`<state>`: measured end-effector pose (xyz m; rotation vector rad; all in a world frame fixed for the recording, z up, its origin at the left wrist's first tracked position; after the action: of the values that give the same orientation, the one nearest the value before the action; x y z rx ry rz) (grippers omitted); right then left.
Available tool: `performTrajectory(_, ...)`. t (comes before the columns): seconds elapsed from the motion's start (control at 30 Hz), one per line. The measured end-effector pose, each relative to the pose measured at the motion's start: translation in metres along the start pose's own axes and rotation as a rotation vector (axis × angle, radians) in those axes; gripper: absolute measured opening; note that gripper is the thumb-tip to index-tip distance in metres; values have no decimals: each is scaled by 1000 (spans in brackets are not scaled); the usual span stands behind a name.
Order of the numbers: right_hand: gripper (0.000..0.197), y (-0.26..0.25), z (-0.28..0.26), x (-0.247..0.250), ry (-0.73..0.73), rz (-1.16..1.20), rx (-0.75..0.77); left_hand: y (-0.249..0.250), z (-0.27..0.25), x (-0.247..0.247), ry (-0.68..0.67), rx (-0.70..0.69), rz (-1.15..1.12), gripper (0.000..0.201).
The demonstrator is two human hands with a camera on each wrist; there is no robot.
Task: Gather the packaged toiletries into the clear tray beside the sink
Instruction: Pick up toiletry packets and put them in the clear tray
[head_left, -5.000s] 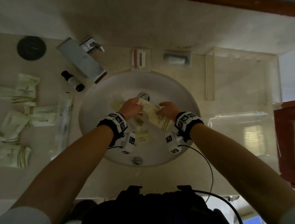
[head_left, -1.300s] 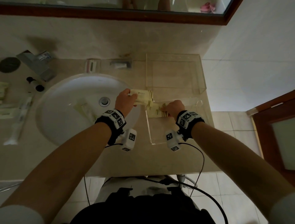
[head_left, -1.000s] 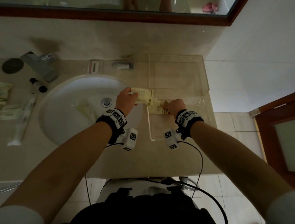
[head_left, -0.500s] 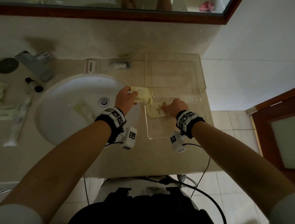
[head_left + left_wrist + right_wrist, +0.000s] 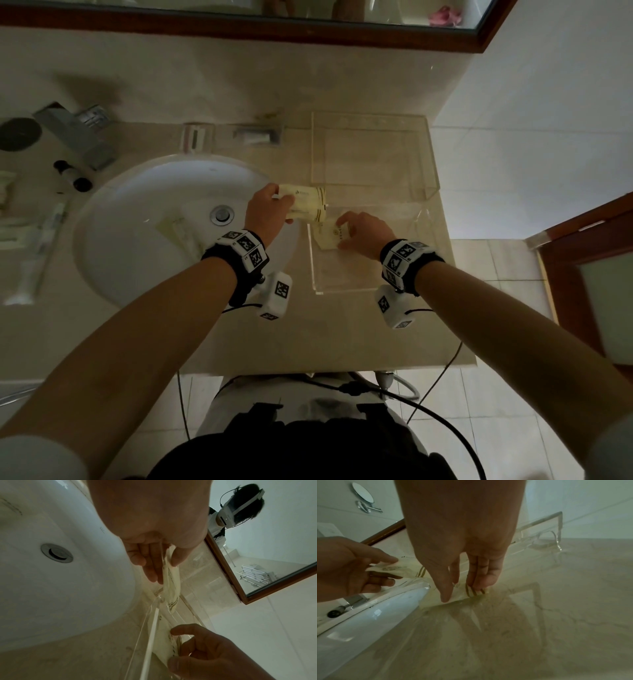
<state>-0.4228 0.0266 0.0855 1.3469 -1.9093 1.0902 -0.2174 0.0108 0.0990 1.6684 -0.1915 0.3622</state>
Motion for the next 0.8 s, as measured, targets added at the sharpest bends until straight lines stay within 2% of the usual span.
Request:
performTrajectory(0.23, 44, -1, 2, -5, 75, -7, -43, -2, -3, 8, 31, 24, -1, 20)
performTrajectory(0.43, 49, 0, 2, 0, 51, 37, -83, -1, -7, 8, 7, 36, -21, 21)
performTrajectory(0.5, 44, 0, 1, 5, 25, 207, -87, 3, -9, 5, -31, 30, -29, 21)
performTrajectory(0.63, 34, -5, -4, 14, -135, 749, -130, 12, -13, -5, -130, 15, -75, 16)
performTrajectory(0.77, 7, -7, -9, 23, -180, 881, -88, 21, -19, -17, -239, -9, -87, 17)
performTrajectory(0.8, 5, -5, -9, 25, -176, 899, -86, 23, -22, -20, -278, -11, -83, 20)
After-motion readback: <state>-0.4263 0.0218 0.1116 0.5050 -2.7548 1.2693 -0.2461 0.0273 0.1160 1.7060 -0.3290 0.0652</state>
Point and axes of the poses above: each hand's wrist, its own z-axis towards the middle knuckle, its own x-axis out of the back of the hand, y = z × x, the point moved 5 cm from there along z, towards the middle knuckle, and after that the axes turned 10 degrees about -x, right-handed, at the moved point
